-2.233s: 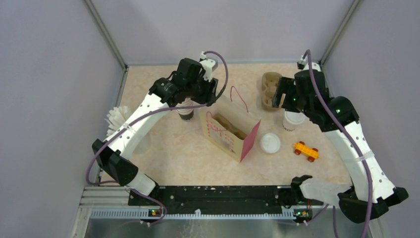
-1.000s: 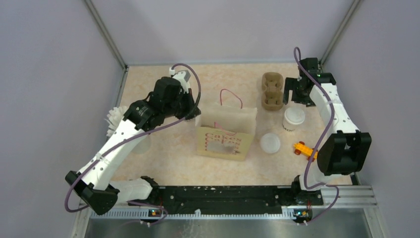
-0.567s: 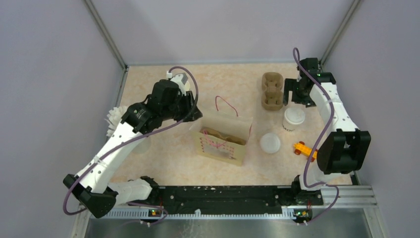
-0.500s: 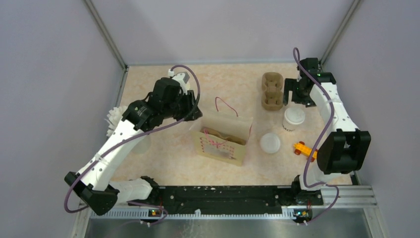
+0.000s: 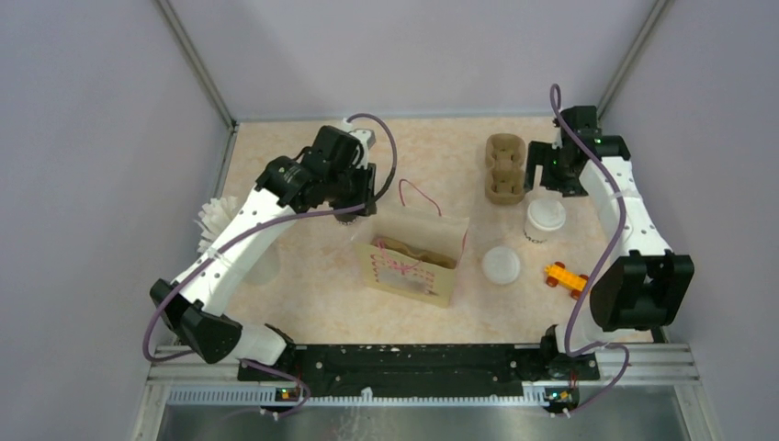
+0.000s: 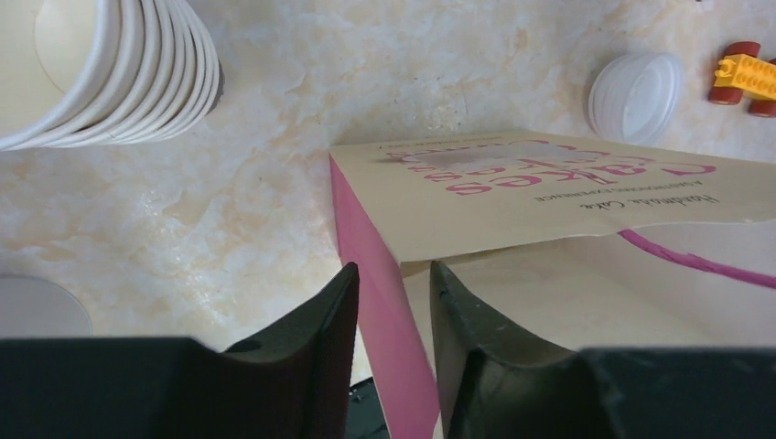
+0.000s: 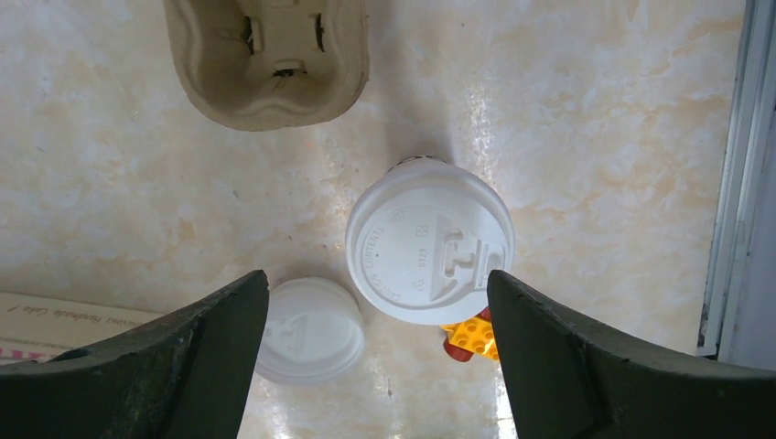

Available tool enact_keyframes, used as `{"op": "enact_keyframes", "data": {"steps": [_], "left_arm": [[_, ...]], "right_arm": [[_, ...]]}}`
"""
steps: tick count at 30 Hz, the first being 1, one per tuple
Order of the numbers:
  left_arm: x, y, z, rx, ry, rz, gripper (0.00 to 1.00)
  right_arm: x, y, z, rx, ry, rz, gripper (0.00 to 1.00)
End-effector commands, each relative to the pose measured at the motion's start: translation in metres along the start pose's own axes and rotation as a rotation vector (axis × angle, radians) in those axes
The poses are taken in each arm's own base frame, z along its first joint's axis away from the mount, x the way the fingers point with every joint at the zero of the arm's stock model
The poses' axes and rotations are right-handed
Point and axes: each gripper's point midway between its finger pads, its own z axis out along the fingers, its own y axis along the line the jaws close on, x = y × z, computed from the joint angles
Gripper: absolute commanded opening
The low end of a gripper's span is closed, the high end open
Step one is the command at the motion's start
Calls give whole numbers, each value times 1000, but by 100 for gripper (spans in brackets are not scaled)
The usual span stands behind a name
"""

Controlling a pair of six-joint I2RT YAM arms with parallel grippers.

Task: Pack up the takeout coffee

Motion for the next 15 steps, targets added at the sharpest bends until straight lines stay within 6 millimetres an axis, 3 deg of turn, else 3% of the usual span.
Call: {"op": "enact_keyframes", "data": {"steps": [1,5,7,10,15], "left_arm": [[-6,-2,-1,9,4,21,36],[-20,-11,-3,43,-49,18,8],[-30,-21,-6,93,-87,11,0],[-50,-30,-13,130,-174,-31,0],[-72,-27,-23,129,-343,-139,0]], "right_arm": [[-26,9,-29,-63,-115,35,87],[-31,10,-35,-68,-140,38,86],[-34,9,-36,-67,-154,41,86],[-41,9,-39,-63,-171,41,86],[-49,6,-40,-43,-193,40,86]]}}
